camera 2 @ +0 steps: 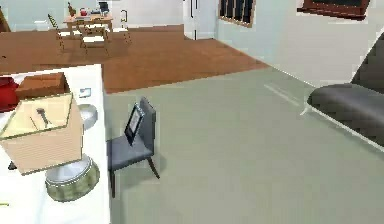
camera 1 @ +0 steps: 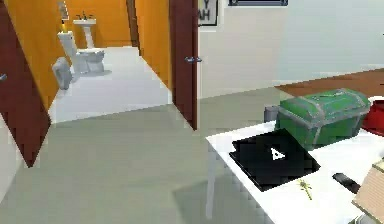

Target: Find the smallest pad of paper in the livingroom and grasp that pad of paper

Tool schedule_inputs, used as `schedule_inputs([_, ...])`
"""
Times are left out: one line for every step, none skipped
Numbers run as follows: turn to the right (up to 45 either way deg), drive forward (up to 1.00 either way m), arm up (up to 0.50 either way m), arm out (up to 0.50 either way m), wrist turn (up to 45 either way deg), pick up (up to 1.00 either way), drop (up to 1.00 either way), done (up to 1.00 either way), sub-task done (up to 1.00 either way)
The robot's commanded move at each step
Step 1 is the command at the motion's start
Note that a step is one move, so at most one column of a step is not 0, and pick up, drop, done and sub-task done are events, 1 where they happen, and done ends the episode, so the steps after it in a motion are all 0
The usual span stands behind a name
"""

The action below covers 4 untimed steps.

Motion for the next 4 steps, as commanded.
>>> schedule_inputs([45.0, 0.00, 0.00, 0.00, 0.0, 0.00, 0.00, 0.00, 0.00])
schedule_inputs([45.0, 0.00, 0.00, 0.00, 0.0, 0.00, 0.00, 0.00, 0.00])
schedule_inputs([3.0, 0.00, 0.00, 0.00, 0.0, 0.00, 0.00, 0.00, 0.00])
schedule_inputs([45.0, 0.00, 0.00, 0.00, 0.0, 0.00, 0.00, 0.00, 0.00])
